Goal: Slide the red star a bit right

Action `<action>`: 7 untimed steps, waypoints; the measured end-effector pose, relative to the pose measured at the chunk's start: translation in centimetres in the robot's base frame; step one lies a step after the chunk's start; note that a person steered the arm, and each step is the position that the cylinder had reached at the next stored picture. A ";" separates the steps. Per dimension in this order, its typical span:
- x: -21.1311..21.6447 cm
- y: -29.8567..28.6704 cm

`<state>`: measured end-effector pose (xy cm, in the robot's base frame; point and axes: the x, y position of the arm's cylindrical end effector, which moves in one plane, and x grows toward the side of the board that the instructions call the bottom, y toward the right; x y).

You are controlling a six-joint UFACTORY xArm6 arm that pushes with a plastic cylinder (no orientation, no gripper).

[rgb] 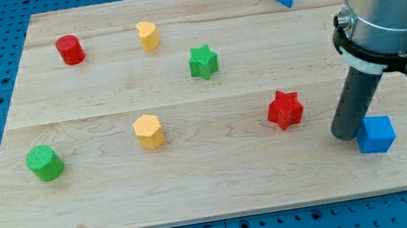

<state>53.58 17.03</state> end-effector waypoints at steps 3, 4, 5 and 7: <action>-3.7 -2.6; -4.4 -4.3; -4.4 -5.7; -4.4 -6.3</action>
<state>49.22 10.78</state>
